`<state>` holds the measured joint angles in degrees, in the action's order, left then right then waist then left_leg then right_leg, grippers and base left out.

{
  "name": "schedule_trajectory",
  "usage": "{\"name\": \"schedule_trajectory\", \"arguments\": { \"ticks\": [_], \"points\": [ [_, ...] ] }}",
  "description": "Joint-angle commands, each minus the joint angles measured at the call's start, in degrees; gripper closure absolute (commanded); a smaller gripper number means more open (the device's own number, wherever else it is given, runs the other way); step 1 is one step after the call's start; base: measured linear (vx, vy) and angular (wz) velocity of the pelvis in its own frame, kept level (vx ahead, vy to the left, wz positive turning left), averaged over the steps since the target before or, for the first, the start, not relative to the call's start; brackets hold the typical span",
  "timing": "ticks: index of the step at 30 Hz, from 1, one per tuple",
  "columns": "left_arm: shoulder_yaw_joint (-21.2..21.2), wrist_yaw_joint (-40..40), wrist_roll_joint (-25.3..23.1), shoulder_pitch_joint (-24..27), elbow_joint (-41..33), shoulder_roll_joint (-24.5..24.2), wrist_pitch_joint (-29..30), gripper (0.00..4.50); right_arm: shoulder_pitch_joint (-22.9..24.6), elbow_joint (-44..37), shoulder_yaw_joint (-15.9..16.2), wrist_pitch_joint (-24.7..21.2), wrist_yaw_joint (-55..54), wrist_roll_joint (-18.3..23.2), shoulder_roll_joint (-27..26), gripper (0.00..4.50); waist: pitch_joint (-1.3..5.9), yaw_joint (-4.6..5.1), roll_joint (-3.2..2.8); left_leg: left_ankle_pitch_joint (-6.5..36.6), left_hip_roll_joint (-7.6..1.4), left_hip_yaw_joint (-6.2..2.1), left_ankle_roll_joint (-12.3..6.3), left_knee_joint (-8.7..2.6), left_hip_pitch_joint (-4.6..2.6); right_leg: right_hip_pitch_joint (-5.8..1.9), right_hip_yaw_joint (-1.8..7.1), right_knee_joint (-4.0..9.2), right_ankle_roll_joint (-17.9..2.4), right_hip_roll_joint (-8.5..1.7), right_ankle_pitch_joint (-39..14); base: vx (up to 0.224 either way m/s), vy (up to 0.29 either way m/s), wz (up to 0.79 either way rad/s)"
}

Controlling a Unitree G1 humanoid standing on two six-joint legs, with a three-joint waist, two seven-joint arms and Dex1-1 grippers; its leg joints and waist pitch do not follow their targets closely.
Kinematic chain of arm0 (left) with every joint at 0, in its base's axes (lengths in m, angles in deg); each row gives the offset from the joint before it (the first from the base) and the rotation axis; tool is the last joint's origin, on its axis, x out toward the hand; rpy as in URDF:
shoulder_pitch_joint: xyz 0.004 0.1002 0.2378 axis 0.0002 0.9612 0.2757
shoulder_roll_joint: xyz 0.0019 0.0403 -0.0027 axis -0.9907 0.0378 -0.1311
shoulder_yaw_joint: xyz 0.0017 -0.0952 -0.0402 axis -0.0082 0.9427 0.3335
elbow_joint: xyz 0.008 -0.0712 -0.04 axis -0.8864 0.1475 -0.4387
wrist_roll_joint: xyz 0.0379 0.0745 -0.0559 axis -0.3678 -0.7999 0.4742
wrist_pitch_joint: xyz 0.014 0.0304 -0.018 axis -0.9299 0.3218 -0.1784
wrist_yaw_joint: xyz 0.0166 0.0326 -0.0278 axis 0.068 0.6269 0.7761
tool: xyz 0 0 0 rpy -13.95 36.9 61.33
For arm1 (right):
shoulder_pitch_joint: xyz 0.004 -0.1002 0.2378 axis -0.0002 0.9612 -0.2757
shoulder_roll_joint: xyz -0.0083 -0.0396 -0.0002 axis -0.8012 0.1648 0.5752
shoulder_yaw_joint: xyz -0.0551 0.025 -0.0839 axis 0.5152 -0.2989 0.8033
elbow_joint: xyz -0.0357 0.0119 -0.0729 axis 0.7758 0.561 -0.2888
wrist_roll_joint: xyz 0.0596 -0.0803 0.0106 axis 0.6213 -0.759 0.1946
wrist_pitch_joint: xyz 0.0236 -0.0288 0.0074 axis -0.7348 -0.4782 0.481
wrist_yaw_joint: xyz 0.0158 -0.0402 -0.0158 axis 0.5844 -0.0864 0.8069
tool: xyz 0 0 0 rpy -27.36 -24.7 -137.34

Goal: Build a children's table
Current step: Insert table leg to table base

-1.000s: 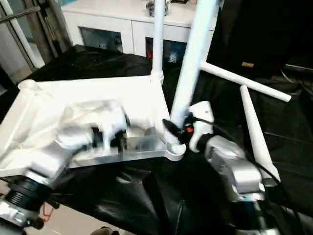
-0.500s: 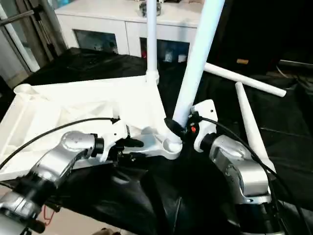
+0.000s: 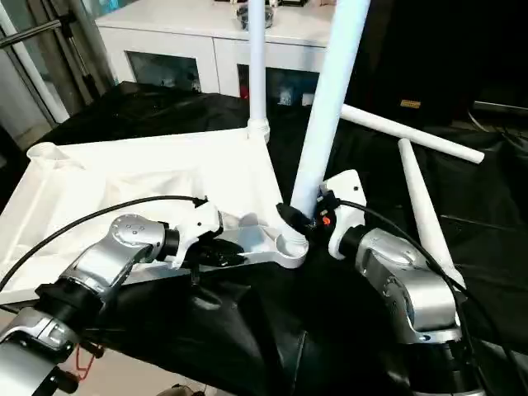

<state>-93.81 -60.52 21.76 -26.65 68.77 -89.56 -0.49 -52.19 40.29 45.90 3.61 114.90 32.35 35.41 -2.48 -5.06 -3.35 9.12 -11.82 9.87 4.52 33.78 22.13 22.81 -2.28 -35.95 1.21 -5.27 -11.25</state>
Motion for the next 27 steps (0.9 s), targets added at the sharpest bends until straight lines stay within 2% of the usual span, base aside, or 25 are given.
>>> {"name": "schedule_trajectory", "arguments": {
  "ticks": [1,3,5,9,10,12,13,14,16,19,27],
  "points": [
    [-0.88,0.16,-2.04,-0.72,1.79,-0.57,-0.37,4.44,-1.30,-0.58,0.83,-0.45,1.00,-0.18,0.35,2.57,3.50,0.01,0.67,16.47,-0.37,0.00,1.18,-4.07,-1.01,-2.28,1.51,5.33,-10.07,-1.92,-14.79,0.000,0.000,0.00],
    [-1.26,0.03,-2.64,-0.74,1.96,-0.82,-0.86,4.49,-1.52,-0.37,1.25,-0.64,1.41,-0.24,0.49,2.57,3.54,-0.03,0.55,16.34,-0.40,-0.06,1.13,-4.10,-1.00,-2.27,1.50,5.31,-9.75,-1.95,-14.99,0.000,0.000,0.00],
    [-1.82,-0.90,-3.44,-0.59,1.54,-1.60,-1.20,4.50,-2.00,0.35,2.48,-1.12,2.42,-0.74,1.01,2.57,3.51,0.01,0.81,16.11,-0.40,-0.04,1.19,-4.14,-0.91,-2.25,1.53,5.30,-9.69,-1.93,-14.82,0.000,0.000,0.00],
    [-1.76,-4.14,-2.91,0.08,-1.25,-3.53,-0.30,4.50,-2.54,0.93,4.01,-1.75,3.90,-1.08,1.88,2.57,3.61,0.01,0.84,14.98,-0.43,-0.07,0.95,-4.09,-0.74,-2.39,1.53,5.02,-10.04,-2.02,-13.67,0.000,0.000,0.00],
    [-1.65,-5.30,-2.42,0.30,-2.34,-4.23,0.35,4.50,-2.72,0.95,4.33,-2.07,4.21,-1.08,2.08,2.57,3.62,0.06,1.23,14.27,-0.44,0.02,0.75,-4.04,-0.70,-2.38,1.55,4.99,-10.18,-1.98,-12.65,0.000,0.000,0.00],
    [-1.51,-6.25,-2.07,0.50,-3.29,-4.87,0.79,4.50,-2.89,0.98,4.64,-2.28,4.58,-1.10,2.29,2.57,3.70,0.00,0.90,13.34,-0.47,0.05,0.62,-3.95,-0.81,-2.31,1.56,4.73,-10.74,-1.97,-11.25,0.000,0.000,0.00],
    [-1.05,-6.47,-2.02,0.56,-4.17,-5.47,1.20,4.50,-3.22,1.00,5.21,-3.17,5.23,-1.04,2.70,2.57,3.65,0.03,1.30,13.09,-0.43,0.19,0.37,-3.91,-0.81,-2.27,1.58,4.76,-10.91,-1.87,-10.85,0.000,0.000,0.00],
    [-0.78,-6.32,-1.96,0.50,-4.20,-5.44,1.24,4.50,-3.33,1.06,5.40,-3.25,5.46,-1.09,2.81,2.57,3.75,-0.02,1.28,12.33,-0.49,0.10,0.21,-3.92,-0.76,-2.43,1.54,4.51,-11.24,-1.89,-9.78,0.000,0.000,0.00],
    [-0.55,-6.23,-1.84,0.42,-4.17,-5.34,1.35,4.50,-3.43,1.21,5.44,-3.25,5.49,-1.12,2.77,2.57,3.69,-0.07,1.01,12.20,-0.52,0.17,0.20,-3.86,-0.82,-2.28,1.56,4.47,-11.61,-1.90,-8.94,0.000,0.000,0.00],
    [-0.31,-5.89,-1.72,0.30,-4.37,-4.97,1.95,4.50,-3.78,2.17,5.75,-2.94,5.64,-1.14,2.57,2.57,3.67,-0.06,1.07,12.44,-0.51,0.19,0.34,-3.89,-0.85,-2.35,1.54,4.42,-12.05,-1.87,-7.92,0.000,0.000,0.00],
    [0.03,-5.21,-1.88,0.42,-4.70,-4.82,2.44,4.50,-3.44,2.20,6.18,-2.71,5.60,-1.31,2.15,2.57,3.53,-0.10,0.99,14.04,-0.49,0.17,0.89,-3.99,-0.94,-2.32,1.60,4.73,-11.31,-1.98,-10.99,0.000,0.000,0.00]
  ]
}}
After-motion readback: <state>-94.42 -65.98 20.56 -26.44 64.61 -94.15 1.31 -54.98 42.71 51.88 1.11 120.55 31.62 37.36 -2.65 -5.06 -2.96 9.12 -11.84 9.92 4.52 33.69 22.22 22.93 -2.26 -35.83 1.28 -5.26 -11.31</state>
